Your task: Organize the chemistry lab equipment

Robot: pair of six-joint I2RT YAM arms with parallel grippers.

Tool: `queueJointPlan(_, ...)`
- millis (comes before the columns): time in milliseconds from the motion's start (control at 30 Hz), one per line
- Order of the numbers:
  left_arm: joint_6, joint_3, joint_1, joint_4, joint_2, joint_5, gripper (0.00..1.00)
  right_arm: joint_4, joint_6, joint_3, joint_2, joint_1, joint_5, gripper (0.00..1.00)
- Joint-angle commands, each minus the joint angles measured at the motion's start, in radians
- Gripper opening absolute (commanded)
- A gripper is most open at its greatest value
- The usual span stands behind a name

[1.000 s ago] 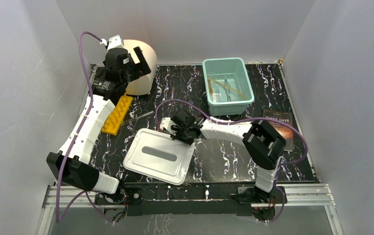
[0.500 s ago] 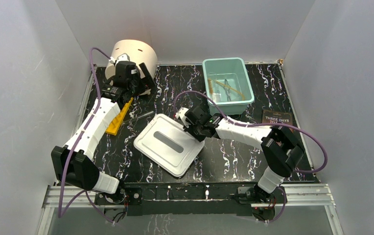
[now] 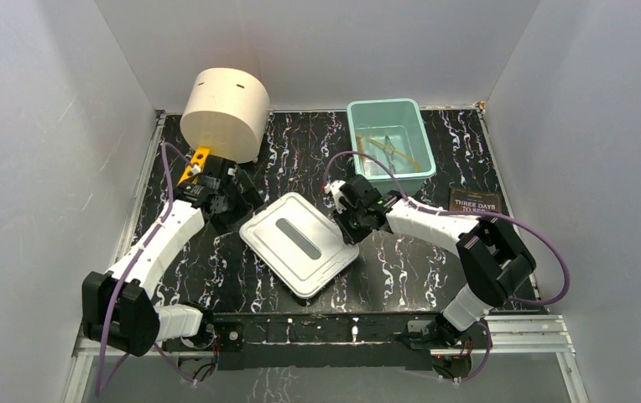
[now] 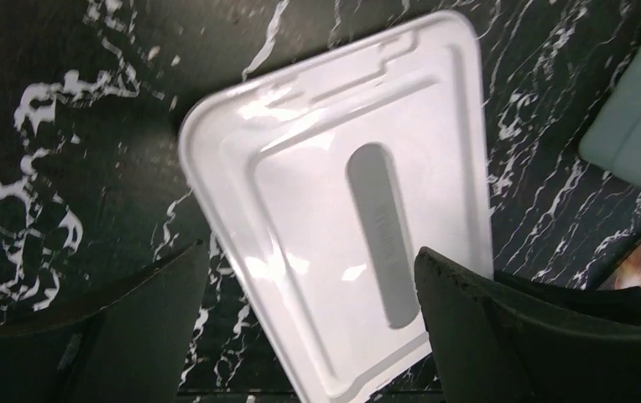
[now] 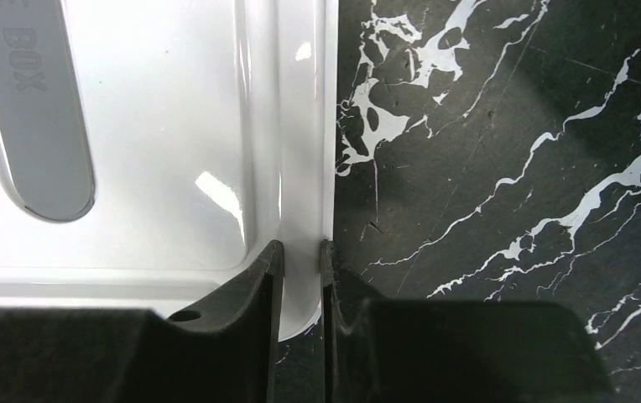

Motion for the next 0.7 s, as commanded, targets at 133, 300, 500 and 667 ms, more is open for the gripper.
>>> queueJointPlan(133,-0.029,-0.074,0.005,-0.056,-0.083,0.120,0.94,0.031,0.097,0.011,-0.034,-0.087,-0.255,0.00)
queueJointPlan(300,0.009,-0.113,0.005,0.019,-0.042,0.176,0.96,0.032,0.121,0.040,0.008,-0.106,-0.325,0.00)
queueJointPlan(500,-0.006,-0.192,0.005,0.080,-0.027,0.177,0.98,0.039,0.131,0.033,0.021,-0.118,-0.356,0.00)
queueJointPlan(667,-0.009,-0.215,0.006,0.143,-0.044,0.197,0.98,0.040,0.133,0.040,0.037,-0.122,-0.375,0.00)
